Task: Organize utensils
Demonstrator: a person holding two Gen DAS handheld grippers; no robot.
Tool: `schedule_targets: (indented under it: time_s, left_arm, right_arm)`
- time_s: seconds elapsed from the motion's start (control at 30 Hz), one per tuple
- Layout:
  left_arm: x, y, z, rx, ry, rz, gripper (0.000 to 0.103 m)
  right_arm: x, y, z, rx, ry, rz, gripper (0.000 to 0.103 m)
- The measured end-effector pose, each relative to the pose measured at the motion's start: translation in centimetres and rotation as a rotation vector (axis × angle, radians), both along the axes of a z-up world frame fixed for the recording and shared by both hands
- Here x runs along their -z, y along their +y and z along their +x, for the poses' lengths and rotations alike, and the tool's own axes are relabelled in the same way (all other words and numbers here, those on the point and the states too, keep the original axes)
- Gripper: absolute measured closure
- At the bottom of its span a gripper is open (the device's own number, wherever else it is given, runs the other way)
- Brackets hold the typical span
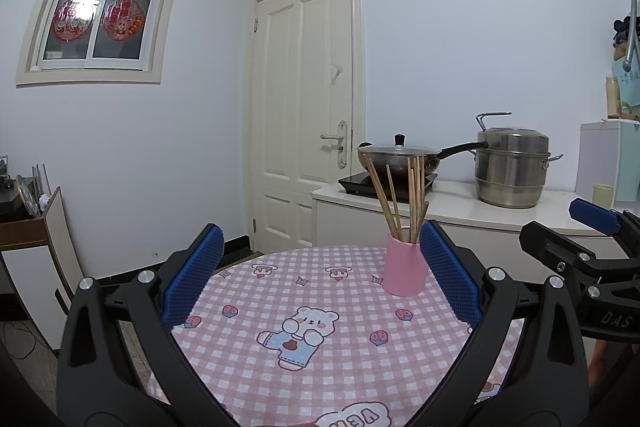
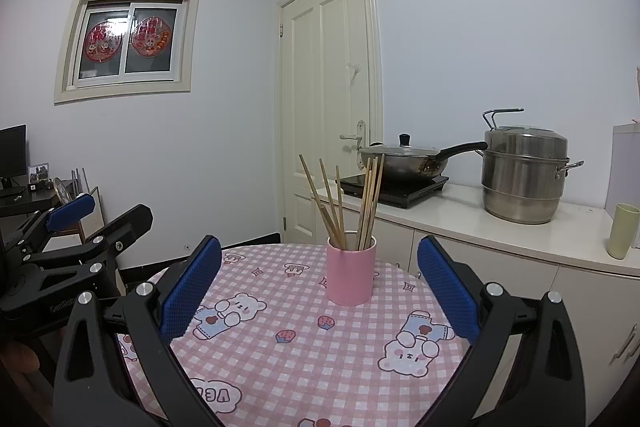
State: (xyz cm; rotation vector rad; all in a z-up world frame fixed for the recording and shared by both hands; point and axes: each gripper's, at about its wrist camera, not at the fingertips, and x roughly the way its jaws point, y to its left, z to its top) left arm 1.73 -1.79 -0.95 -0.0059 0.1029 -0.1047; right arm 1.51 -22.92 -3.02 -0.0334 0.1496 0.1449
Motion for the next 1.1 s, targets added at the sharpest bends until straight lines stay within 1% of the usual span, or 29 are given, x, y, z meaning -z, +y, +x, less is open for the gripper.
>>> schedule_targets:
  time_s: [0.5,1.1]
  left_arm:
    - [0.05,0.06,-0.12,-0.022,-0.014,0.001,0.007]
    - [0.05,-0.36,0.05,-0.03,-0.016,0.024,0.007]
  right_arm:
    - [0.21,0.32,0.03,-0.006,0.007,-0.004,0.008]
    - [0.19,0.44,0.35,-0.014,0.013,-0.008,0.008]
